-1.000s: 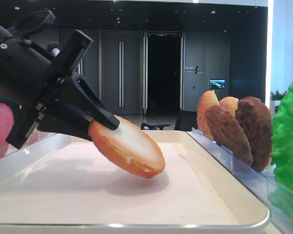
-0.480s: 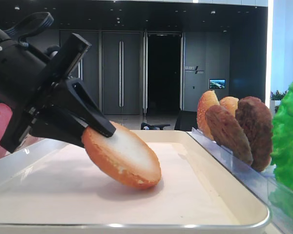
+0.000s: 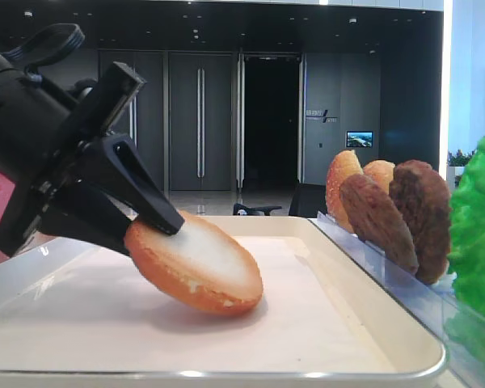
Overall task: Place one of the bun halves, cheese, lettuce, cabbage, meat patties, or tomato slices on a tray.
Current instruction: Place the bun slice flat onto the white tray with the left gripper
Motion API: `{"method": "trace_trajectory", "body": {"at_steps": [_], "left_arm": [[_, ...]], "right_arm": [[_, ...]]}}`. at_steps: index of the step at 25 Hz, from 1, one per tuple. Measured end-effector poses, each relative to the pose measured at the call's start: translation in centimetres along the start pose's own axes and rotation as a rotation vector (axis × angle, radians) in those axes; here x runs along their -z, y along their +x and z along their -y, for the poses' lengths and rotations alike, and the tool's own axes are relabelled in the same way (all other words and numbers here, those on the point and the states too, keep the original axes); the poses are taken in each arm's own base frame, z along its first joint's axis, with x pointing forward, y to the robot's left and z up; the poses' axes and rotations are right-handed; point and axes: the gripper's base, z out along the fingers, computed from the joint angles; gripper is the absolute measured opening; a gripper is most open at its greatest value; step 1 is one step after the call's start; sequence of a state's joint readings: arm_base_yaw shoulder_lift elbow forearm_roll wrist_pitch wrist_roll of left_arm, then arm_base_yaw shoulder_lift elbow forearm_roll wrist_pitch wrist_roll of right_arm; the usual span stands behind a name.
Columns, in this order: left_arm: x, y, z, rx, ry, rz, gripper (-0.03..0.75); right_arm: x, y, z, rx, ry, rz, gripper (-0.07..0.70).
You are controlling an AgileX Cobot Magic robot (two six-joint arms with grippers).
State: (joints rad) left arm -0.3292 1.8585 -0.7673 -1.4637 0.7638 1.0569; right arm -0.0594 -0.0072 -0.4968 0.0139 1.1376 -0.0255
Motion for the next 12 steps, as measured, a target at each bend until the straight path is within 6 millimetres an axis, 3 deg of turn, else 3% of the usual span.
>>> {"method": "trace_trajectory", "body": {"at_steps": [7, 12], "left_arm": [[0.1, -0.8, 0.2, -0.009, -0.017, 0.015, 0.495], [0.5, -2.6, 1.2, -0.011, -0.024, 0.021, 0.552]], "right_arm": [[0.0, 0.0, 0.0, 0.000, 0.000, 0.000, 0.358], [0.0, 0.0, 0.0, 0.000, 0.000, 0.000, 0.358]]}}
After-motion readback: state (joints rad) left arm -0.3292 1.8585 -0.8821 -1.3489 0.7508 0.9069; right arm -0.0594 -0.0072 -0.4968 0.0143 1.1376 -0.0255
